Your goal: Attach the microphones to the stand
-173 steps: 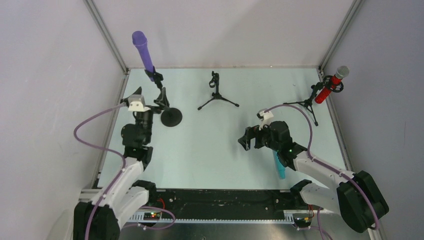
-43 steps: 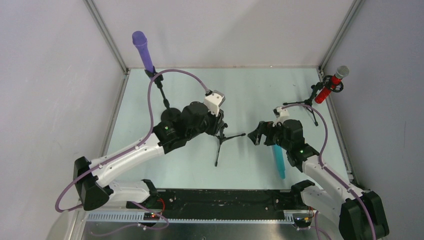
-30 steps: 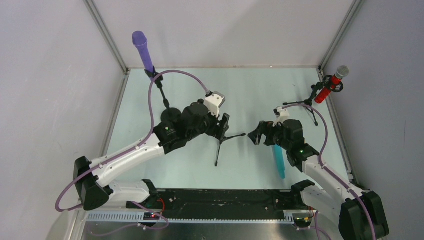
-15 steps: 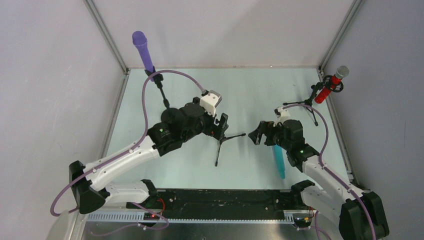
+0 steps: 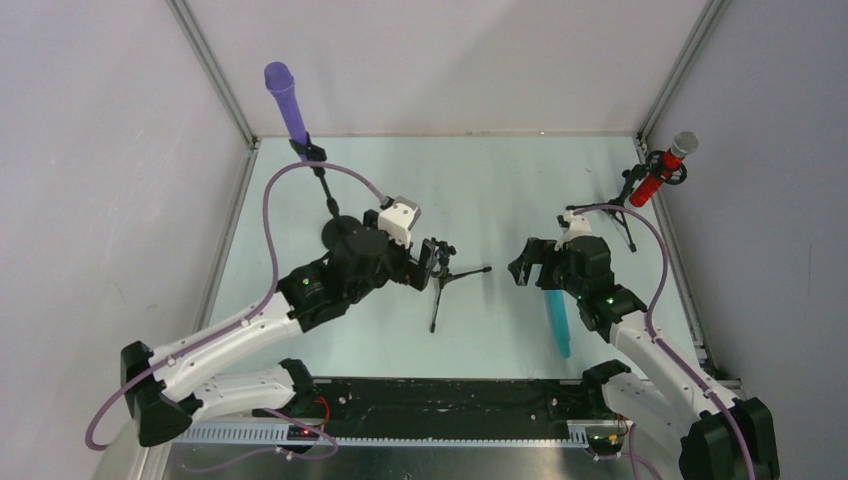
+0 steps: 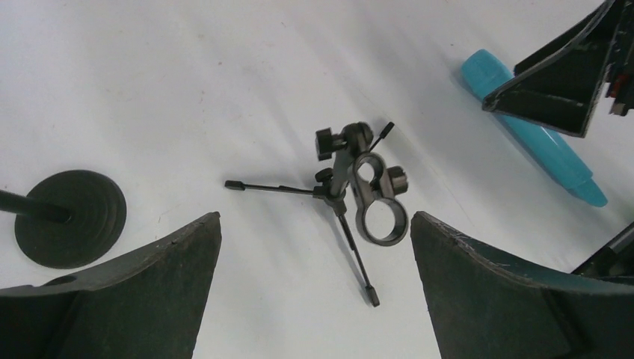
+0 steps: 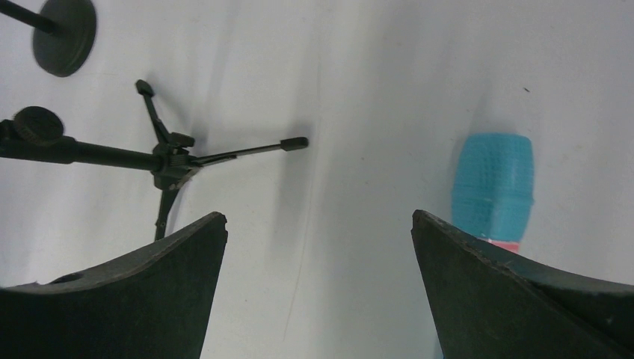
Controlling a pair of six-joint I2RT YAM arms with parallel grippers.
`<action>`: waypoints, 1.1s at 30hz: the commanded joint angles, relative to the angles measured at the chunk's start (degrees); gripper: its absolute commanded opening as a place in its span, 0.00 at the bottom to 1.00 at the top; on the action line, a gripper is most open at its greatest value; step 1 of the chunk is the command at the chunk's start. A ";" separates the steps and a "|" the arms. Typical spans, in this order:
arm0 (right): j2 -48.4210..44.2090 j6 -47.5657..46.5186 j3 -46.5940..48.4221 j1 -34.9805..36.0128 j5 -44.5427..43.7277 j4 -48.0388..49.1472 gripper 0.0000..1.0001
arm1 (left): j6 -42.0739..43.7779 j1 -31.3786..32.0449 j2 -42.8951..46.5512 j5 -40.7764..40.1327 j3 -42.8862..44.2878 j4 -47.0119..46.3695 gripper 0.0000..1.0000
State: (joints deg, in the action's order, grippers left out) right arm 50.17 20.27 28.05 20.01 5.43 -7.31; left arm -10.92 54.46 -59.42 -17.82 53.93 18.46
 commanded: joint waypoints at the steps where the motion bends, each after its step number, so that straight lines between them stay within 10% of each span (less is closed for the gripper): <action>1: -2.01 0.19 3.31 -0.24 -7.04 -5.47 0.97 | -3.93 -0.70 4.83 -2.76 -5.10 -2.87 1.00; 17: 3.21 2.46 7.88 -3.21 -14.42 -18.65 0.94 | -16.34 -14.04 22.99 3.99 -26.13 -10.27 0.99; 33: 22.89 1.23 12.76 -5.03 -9.96 -22.89 0.73 | -15.65 -19.09 20.29 10.90 -28.33 -13.53 0.98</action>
State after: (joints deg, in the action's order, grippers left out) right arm 69.84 21.98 36.86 14.24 -4.97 -28.23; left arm -26.94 36.07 -38.85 -8.32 24.25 7.62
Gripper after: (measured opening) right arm 0.802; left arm 0.982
